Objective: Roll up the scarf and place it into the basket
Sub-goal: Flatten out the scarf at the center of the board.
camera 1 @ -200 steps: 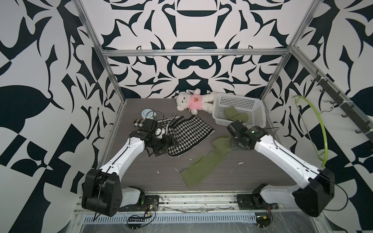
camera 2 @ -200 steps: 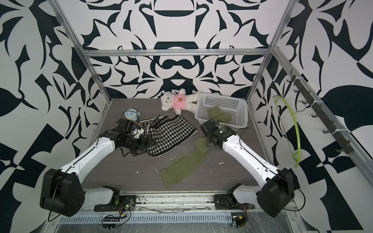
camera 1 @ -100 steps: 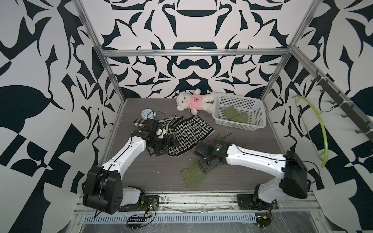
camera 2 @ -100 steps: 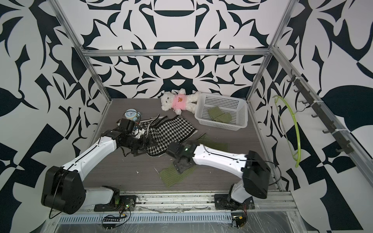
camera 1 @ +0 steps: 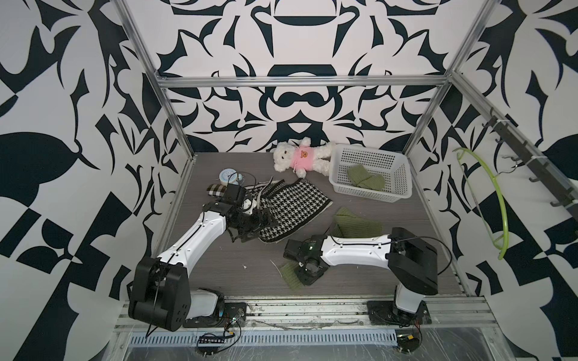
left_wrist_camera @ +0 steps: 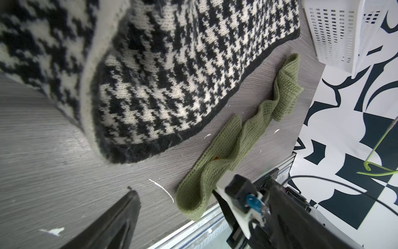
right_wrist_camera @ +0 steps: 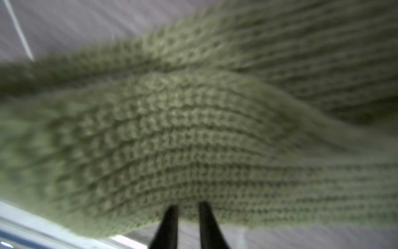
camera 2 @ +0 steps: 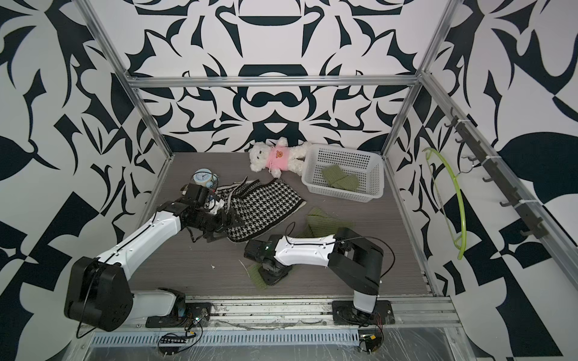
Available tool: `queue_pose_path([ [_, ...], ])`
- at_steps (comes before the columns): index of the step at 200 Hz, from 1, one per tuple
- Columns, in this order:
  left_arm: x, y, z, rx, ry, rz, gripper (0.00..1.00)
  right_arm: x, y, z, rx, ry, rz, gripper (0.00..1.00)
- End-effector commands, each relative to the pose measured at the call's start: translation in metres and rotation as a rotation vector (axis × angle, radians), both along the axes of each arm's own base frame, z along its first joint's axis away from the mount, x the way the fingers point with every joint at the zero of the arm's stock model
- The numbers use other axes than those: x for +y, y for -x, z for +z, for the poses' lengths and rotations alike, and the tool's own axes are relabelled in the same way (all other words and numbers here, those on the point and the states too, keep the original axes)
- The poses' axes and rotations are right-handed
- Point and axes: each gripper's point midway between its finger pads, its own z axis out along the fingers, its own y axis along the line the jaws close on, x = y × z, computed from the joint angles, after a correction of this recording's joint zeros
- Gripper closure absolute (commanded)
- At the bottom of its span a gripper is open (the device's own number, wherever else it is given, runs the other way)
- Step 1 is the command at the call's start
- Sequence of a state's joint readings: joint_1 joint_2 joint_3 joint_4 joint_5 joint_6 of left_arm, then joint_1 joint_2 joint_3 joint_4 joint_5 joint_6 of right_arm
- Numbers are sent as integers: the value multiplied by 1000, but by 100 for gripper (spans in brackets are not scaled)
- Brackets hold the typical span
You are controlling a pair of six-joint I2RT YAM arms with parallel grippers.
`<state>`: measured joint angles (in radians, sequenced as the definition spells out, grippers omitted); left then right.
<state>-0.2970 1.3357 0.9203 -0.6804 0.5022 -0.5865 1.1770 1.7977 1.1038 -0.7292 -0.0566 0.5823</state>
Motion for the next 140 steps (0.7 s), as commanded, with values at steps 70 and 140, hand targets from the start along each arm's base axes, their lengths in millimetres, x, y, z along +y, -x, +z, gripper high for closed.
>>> queue_pose_path([
  [70,-3,-7,3,-10,-1,-14,1,-1,-11,70,-114,-115,-17,100],
  [140,-5,-11,10,-30,6,-14,1,13,-36,162,-294,-229,63,100],
])
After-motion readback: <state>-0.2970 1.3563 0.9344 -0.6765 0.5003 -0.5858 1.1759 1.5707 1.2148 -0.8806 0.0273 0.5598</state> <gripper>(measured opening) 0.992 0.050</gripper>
